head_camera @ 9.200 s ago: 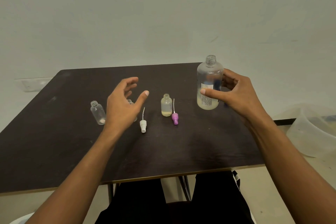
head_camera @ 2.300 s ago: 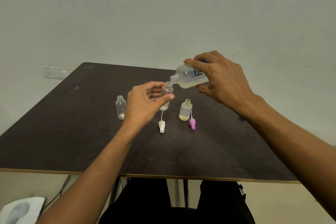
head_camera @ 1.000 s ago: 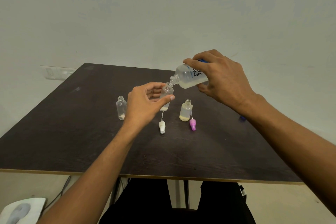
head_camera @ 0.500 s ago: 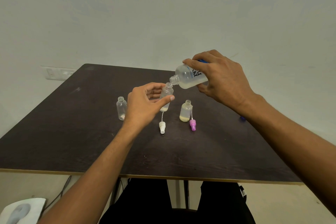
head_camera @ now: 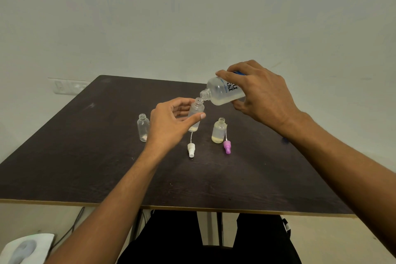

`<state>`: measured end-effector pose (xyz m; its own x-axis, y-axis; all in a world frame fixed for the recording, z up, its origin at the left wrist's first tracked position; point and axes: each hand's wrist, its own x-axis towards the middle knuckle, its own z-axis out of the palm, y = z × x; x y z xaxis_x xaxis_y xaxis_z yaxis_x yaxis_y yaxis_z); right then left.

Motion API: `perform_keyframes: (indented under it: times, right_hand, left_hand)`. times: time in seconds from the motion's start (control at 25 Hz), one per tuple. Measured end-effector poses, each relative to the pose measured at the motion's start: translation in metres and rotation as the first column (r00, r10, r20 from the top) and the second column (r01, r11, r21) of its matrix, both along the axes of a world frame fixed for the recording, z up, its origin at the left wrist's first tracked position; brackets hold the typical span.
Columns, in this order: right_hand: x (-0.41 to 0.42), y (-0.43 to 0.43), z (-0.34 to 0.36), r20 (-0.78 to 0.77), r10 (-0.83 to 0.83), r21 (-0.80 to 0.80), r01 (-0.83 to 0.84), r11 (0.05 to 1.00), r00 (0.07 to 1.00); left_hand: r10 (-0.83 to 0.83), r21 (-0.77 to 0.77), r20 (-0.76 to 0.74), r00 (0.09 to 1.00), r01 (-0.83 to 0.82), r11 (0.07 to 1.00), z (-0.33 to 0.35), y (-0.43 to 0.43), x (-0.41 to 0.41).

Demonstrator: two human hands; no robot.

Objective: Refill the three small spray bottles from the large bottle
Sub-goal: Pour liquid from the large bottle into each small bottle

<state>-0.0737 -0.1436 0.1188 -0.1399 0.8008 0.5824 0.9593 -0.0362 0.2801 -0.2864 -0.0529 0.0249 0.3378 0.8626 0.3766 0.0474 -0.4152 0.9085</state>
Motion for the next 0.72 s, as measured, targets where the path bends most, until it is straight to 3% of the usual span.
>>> perform_keyframes:
  times: [0.44, 0.72]
  right_hand:
    - [0.0023, -0.0013, 0.0002, -0.017, 0.000, -0.013, -0.001, 1.000, 1.000]
    - [0.0024, -0.0027, -0.0013, -0.150, -0.018, -0.099, 0.003, 0.995, 0.988]
  left_hand:
    - [-0.002, 0.004, 0.004, 1.000, 0.002, 1.000, -0.0014, 0.0004, 0.0022]
    - [-0.003, -0.007, 0.036, 0.999, 0.003, 1.000, -0.0020, 0.0015, 0.0024]
